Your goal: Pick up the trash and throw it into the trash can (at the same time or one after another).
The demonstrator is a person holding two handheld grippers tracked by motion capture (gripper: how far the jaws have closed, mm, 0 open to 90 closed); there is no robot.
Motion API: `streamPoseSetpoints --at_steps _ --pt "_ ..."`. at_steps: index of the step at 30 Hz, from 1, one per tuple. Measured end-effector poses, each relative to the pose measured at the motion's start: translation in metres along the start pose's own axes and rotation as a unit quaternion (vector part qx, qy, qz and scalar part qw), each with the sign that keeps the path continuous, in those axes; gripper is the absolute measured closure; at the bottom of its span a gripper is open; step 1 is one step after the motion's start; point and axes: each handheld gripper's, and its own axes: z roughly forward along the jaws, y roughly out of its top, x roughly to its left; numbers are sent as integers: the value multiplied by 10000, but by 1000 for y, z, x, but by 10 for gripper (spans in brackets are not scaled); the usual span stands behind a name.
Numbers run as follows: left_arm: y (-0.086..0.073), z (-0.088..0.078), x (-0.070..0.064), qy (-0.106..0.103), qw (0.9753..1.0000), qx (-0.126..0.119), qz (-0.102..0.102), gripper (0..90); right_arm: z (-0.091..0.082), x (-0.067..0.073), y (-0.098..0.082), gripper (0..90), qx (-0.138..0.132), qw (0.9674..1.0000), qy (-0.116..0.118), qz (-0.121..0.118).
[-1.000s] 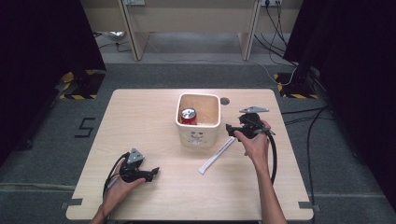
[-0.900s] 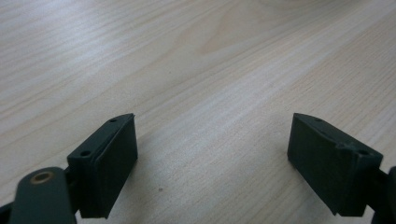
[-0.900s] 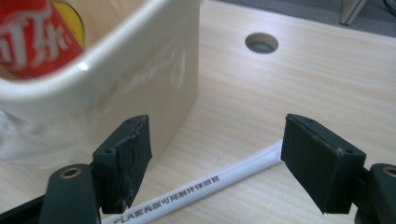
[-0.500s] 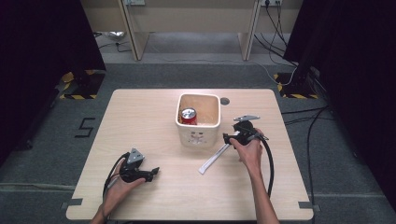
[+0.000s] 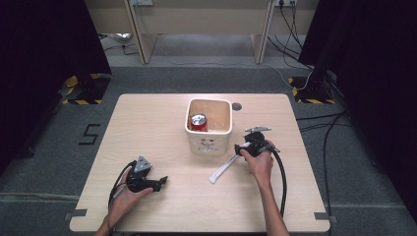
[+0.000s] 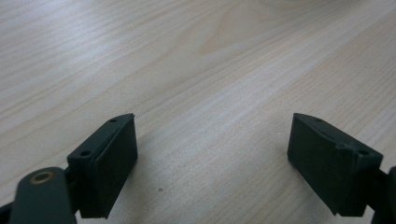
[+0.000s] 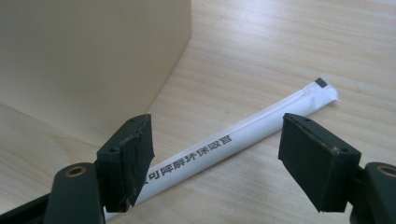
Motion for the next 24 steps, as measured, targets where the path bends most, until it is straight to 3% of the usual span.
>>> streamPoseSetpoints --at_steps 14,24 --pt "0 0 0 -3 10000 -4 -9 152 16 9 -9 308 207 9997 -84 -44" --pt "0 0 0 -2 10000 -3 -11 152 12 -3 -20 385 307 9993 -167 -132"
